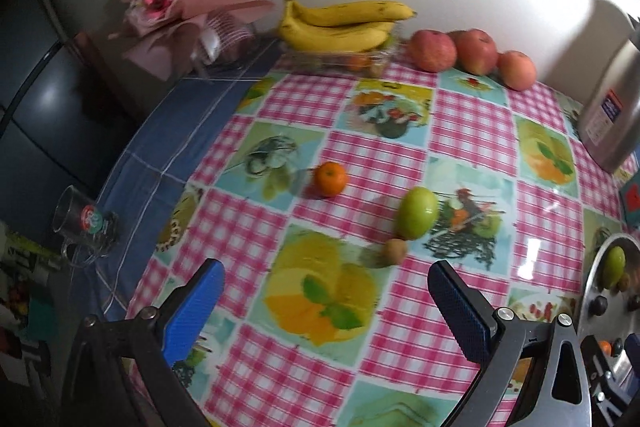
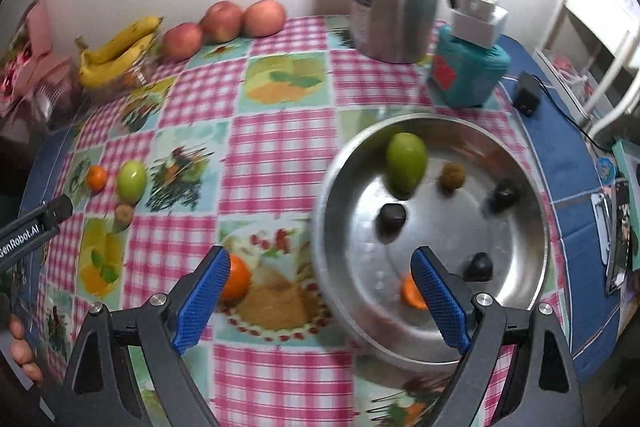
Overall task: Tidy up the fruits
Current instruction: 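Withdraw both tools from the plate toward the remaining orange and kiwi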
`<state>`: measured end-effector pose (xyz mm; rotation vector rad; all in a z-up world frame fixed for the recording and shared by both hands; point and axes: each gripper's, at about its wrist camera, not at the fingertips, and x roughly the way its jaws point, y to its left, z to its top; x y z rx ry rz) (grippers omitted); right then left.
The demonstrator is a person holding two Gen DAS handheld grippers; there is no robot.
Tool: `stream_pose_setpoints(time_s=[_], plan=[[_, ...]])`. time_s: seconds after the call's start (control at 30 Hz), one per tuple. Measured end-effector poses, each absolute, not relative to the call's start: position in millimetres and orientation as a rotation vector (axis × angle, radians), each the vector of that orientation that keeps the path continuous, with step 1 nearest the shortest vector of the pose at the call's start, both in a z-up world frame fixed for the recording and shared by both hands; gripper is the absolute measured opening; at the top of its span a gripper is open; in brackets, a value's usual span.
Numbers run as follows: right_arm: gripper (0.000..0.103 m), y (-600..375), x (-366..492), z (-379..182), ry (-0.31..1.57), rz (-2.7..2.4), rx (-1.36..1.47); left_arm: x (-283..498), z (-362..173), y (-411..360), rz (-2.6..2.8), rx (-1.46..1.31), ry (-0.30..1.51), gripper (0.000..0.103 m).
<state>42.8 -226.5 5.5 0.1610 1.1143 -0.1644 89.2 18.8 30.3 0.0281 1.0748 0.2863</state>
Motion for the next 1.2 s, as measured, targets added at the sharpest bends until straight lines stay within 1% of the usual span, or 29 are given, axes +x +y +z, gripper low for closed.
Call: stream_pose_setpoints(time_s=[0.33,0.6,1.2], plan=[[0.092,-178,51,4,1.136,-0.106,0.104,85,40,57,0.331,-0.015,1.048,0.103],[0.092,-153,57,-2,1.159,-0.065,0.083,86,38,62,0.311,-0.013,1.057,0.103],[0.092,-174,65,-34,1.266,-0.096,0.200,102,-7,45,0.198,-0.004,1.205,0.103]])
